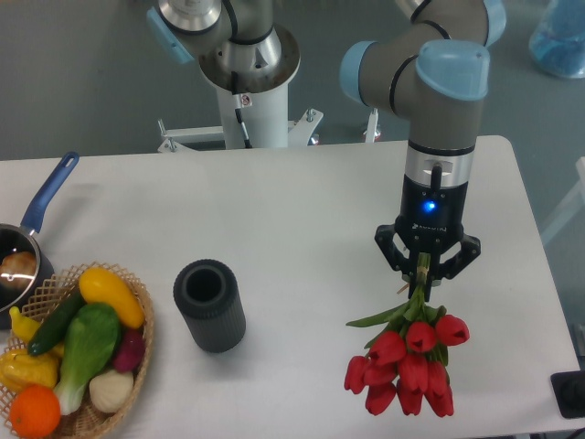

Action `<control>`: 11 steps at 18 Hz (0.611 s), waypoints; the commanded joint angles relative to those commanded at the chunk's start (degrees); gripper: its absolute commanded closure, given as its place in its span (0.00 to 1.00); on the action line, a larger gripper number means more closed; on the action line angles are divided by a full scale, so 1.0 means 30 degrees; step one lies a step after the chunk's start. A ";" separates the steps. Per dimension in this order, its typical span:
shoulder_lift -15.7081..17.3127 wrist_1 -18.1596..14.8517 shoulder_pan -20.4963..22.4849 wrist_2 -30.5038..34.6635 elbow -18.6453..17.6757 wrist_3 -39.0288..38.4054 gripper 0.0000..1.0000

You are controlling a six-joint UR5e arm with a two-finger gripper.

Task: Insert the flowers into the vase
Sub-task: 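Lift the red tulip bunch held in the gripper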

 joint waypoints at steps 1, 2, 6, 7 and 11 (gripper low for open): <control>0.0000 0.0000 -0.0029 -0.0030 0.0000 -0.0029 0.76; 0.0029 0.0000 0.0000 -0.0059 0.0029 -0.0058 0.76; 0.0030 0.0059 0.0263 -0.0996 -0.0029 -0.0293 0.76; 0.0059 0.0059 0.0264 -0.0997 -0.0029 -0.0322 0.76; 0.0263 0.0059 0.0293 -0.1055 -0.0029 -0.0381 0.76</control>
